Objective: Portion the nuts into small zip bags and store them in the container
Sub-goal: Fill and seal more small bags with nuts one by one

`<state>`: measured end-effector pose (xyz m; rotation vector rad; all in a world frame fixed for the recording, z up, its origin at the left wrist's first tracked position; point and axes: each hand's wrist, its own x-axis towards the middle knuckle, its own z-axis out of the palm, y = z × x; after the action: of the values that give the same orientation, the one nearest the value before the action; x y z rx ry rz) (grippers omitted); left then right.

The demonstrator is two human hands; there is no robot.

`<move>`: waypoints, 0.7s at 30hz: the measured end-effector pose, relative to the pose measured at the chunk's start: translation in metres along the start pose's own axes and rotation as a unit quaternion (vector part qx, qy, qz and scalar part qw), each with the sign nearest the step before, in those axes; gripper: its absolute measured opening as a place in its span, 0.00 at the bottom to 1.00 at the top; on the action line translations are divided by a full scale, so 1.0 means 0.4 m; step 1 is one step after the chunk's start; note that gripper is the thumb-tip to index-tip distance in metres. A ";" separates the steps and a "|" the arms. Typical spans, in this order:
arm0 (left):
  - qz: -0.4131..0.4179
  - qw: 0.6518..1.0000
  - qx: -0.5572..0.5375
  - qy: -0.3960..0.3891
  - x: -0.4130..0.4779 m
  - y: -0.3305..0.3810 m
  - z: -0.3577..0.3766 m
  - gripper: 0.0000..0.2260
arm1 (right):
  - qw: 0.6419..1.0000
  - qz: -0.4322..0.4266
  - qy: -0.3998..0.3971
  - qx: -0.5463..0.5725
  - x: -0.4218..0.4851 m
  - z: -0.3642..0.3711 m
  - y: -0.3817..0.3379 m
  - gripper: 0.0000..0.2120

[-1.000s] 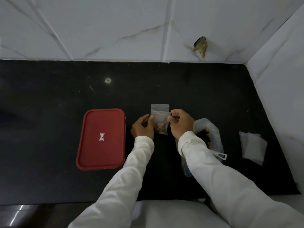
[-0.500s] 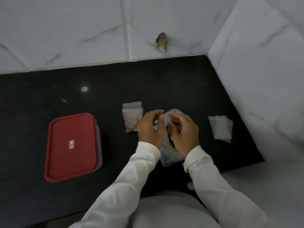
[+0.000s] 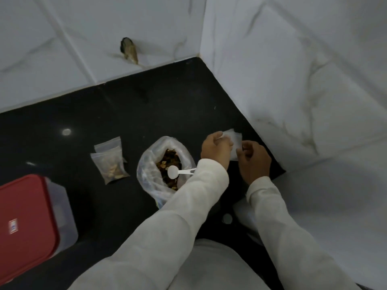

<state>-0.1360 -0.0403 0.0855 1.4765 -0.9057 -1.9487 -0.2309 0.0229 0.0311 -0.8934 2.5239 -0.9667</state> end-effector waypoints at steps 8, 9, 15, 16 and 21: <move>0.023 0.980 0.190 0.053 0.052 -0.057 0.110 0.22 | 0.992 0.081 -0.101 0.006 0.118 0.031 0.070 0.23; 0.019 0.976 0.210 0.053 0.060 -0.062 0.115 0.22 | 0.992 0.080 -0.102 0.013 0.125 0.036 0.076 0.23; -0.031 0.966 0.250 0.056 0.096 -0.079 0.111 0.22 | 0.987 0.097 -0.102 0.076 0.134 0.049 0.096 0.21; -0.034 0.966 0.251 0.057 0.096 -0.079 0.110 0.21 | 0.986 0.104 -0.096 0.092 0.133 0.048 0.099 0.20; -0.032 0.971 0.231 0.057 0.088 -0.070 0.109 0.17 | 0.981 0.116 -0.062 0.146 0.126 0.034 0.098 0.17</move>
<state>-0.1877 -0.0404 0.0502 1.8728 -1.3356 -1.7469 -0.2806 0.0066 -0.0081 -0.5423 2.2434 -1.1274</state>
